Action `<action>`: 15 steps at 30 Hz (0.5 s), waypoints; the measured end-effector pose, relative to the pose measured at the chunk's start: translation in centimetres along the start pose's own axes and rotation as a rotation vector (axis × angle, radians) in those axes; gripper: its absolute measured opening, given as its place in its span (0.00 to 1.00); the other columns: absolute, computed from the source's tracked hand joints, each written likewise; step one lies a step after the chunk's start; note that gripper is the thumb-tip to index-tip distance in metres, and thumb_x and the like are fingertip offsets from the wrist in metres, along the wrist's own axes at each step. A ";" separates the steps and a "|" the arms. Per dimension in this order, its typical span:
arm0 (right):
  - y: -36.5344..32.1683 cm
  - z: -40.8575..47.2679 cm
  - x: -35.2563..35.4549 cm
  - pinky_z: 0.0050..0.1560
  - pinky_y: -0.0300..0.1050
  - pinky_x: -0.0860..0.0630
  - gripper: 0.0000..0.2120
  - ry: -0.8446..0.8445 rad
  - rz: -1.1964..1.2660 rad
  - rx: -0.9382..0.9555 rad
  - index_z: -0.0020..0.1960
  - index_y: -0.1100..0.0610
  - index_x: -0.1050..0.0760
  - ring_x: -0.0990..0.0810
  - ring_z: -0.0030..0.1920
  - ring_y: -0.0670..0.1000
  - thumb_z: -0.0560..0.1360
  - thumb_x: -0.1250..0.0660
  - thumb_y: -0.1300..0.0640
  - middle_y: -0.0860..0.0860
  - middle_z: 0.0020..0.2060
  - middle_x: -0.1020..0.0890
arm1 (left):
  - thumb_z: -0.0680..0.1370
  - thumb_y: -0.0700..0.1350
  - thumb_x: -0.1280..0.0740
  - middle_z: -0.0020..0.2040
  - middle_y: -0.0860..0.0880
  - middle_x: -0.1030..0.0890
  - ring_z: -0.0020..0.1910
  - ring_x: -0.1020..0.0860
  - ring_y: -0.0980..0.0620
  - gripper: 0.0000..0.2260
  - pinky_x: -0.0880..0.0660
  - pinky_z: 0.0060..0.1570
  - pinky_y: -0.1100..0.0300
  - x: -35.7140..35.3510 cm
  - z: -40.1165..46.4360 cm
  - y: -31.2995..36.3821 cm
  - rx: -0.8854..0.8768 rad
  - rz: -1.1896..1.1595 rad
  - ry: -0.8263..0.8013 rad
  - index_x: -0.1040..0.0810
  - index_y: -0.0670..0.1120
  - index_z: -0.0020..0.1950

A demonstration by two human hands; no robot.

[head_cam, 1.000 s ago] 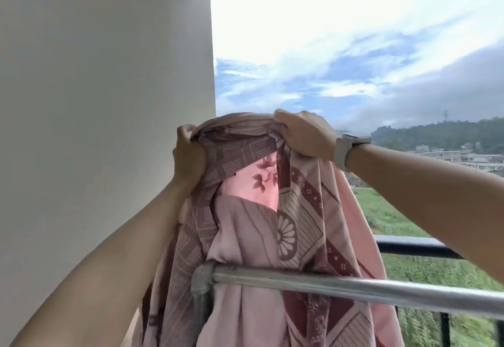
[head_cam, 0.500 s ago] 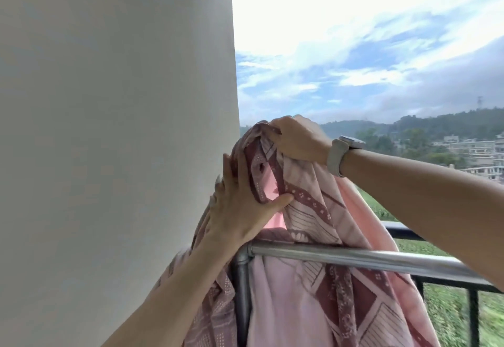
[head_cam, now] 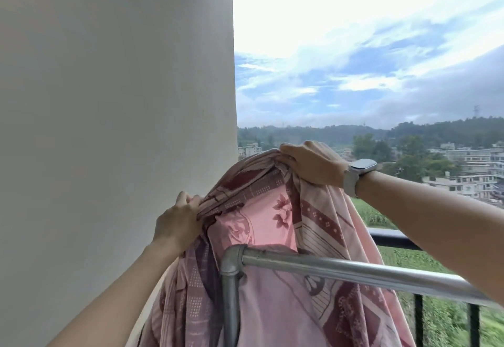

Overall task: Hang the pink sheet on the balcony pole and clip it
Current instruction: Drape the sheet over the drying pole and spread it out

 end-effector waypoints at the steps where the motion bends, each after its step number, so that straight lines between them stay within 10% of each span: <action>1: 0.2 0.1 -0.6 0.27 0.39 0.35 0.15 -0.008 0.011 -0.001 0.48 0.61 0.28 0.32 0.22 0.49 0.79 0.46 0.51 0.54 0.28 0.24 | 0.77 0.46 0.39 0.54 0.43 0.24 0.48 0.23 0.39 0.11 0.29 0.42 0.53 0.2 1.0 -0.4 0.023 0.032 0.006 0.28 0.47 0.59; 8: 4.6 2.4 -0.4 0.30 0.50 0.29 0.10 0.104 0.153 -0.058 0.47 0.66 0.34 0.26 0.30 0.58 0.78 0.44 0.57 0.60 0.35 0.23 | 0.74 0.37 0.38 0.42 0.39 0.20 0.45 0.23 0.44 0.07 0.32 0.42 0.56 2.6 8.7 0.3 0.162 -0.720 -0.037 0.22 0.43 0.40; 15: 8.1 1.7 2.9 0.37 0.53 0.27 0.09 0.263 0.060 -0.230 0.48 0.65 0.31 0.24 0.37 0.61 0.79 0.46 0.60 0.63 0.41 0.24 | 0.74 0.45 0.45 0.41 0.37 0.19 0.35 0.22 0.36 0.11 0.33 0.31 0.54 9.6 9.5 6.1 -0.305 0.118 0.421 0.32 0.41 0.53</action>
Point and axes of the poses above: each hand's wrist, its own z-axis towards the middle knuckle, its own x-axis out of the back of the hand, y = z × x, the point moved 7 cm from there along z, towards the middle knuckle
